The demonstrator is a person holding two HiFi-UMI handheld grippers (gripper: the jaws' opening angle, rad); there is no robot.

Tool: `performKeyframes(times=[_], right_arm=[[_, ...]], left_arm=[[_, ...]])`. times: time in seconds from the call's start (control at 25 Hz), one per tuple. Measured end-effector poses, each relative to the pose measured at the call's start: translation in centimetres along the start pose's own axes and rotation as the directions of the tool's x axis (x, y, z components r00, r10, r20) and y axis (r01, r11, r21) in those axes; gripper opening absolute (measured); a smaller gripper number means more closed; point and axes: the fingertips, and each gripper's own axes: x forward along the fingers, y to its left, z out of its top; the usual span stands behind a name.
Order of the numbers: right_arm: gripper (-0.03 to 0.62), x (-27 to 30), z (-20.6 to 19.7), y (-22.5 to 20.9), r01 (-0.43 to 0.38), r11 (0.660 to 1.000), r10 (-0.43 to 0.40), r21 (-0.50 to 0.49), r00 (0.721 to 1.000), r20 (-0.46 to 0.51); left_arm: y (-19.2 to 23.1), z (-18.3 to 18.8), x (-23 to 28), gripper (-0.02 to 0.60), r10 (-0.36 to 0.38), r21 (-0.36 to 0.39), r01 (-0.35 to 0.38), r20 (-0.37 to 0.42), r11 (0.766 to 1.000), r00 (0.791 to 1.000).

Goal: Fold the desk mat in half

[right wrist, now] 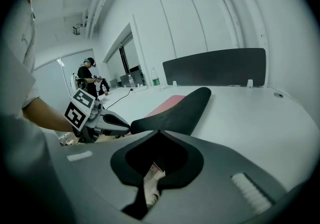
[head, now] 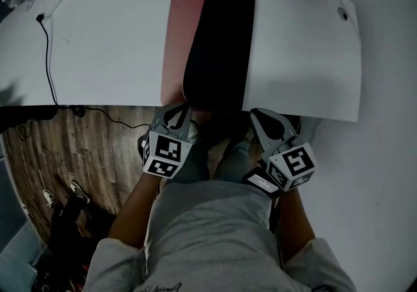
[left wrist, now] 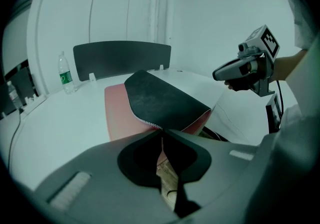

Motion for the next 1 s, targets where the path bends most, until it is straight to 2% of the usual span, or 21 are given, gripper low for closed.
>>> performKeyframes(times=[0.16,1.0], right_arm=[[0.008,0.9,0.1,0.8,-0.014,1.0,0.014,-0.009,1.0,-0.008],[0.008,3.2,0.6,3.4,-0.056,0.998,0.055,-0.038,0.998,-0.03]], left_arm=[[1.0,-1.0,-0.5,0.032,0.006,-0.058,-0.005,0.008,0.998,1.0],[3.6,-5.1,-2.3,0.031,0.053,-0.123,-0.056,-0.028,0.991,0.998]])
